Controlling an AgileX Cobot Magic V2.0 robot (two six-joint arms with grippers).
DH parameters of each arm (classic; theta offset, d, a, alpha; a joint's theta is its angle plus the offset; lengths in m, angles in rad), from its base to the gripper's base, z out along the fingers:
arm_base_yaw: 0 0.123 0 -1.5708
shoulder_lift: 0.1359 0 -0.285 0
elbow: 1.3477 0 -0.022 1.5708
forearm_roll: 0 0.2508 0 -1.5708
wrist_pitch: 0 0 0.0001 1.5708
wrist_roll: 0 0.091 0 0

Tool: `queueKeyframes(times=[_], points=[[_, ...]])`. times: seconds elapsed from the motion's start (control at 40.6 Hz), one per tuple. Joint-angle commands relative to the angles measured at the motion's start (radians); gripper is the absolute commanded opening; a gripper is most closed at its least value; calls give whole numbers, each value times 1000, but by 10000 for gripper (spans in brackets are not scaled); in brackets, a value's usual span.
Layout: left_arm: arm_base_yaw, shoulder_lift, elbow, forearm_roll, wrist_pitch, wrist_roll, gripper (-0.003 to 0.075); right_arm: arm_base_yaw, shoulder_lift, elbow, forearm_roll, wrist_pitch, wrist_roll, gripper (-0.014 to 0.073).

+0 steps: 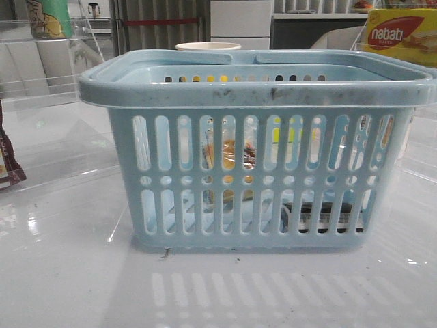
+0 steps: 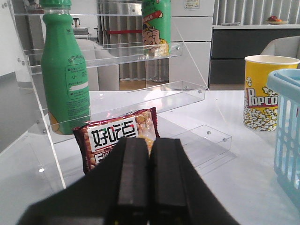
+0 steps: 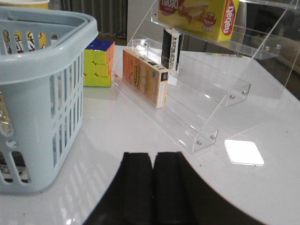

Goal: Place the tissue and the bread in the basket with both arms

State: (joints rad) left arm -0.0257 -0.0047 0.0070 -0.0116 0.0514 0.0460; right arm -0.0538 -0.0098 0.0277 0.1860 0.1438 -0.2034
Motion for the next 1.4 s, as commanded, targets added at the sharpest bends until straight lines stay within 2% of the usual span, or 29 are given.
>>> queueKeyframes(times=[0.0, 0.246, 0.32, 0.394, 0.467, 0.59, 0.738, 1.378], points=[[1, -18, 6, -9, -90, -5, 93, -5, -20, -5, 0, -107, -8, 57], [1, -18, 6, -9, -90, -5, 93, -5, -20, -4, 3, -126, -3, 57], [1, -18, 6, -9, -90, -5, 93, -5, -20, -4, -29, -153, 62, 57], [1, -18, 6, -9, -90, -5, 93, -5, -20, -4, -143, -179, 178, 57], [1, -18, 6, -9, -90, -5, 93, -5, -20, -4, -186, -193, 246, 57], [1, -18, 6, -9, -90, -5, 93, -5, -20, -4, -186, -200, 243, 57], [1, -18, 6, -9, -90, -5, 93, -5, -20, -4, -177, -200, 181, 57], [1, -18, 6, -9, -90, -5, 93, 38, -20, -4, -166, -244, 180, 57]])
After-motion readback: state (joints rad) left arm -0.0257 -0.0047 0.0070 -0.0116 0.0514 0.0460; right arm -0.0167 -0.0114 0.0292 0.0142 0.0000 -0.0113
